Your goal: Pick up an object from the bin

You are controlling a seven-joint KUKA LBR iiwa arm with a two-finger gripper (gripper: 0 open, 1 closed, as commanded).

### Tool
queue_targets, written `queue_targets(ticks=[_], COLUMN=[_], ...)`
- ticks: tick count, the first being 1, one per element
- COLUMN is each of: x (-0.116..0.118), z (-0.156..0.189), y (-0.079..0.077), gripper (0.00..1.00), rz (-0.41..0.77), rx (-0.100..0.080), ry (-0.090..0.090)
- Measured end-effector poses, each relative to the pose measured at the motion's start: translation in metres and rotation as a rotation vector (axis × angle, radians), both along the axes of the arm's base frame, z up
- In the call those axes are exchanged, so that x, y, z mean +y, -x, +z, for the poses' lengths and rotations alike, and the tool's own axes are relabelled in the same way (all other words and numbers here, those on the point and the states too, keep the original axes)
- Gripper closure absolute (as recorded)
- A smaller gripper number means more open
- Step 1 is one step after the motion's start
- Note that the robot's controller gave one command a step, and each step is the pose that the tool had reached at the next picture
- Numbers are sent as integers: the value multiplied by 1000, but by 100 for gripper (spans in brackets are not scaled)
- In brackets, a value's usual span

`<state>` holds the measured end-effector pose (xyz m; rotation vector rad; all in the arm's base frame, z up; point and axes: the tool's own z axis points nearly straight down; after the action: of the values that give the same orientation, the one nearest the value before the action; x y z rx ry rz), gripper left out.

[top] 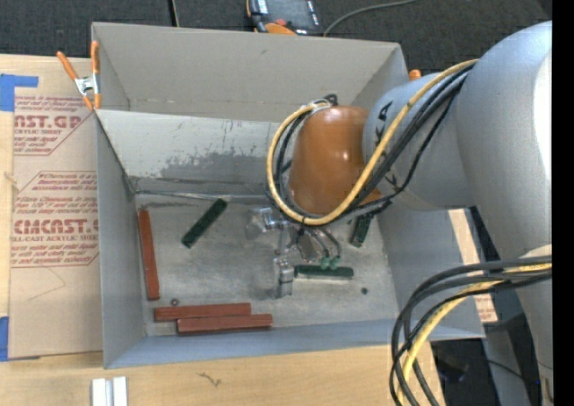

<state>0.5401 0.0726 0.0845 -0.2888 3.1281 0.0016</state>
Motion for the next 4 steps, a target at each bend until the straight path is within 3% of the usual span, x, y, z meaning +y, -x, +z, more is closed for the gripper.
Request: queue_targets(ticks=[1, 2, 3, 4], x=[-88, -70, -211, -120], z=[131, 2, -16, -15], y=[10, -54, 29, 44], gripper=[0, 0, 0, 0], rz=[373, 418, 373, 418], rx=[-7, 0, 3, -1], ry=[3, -3, 2, -4])
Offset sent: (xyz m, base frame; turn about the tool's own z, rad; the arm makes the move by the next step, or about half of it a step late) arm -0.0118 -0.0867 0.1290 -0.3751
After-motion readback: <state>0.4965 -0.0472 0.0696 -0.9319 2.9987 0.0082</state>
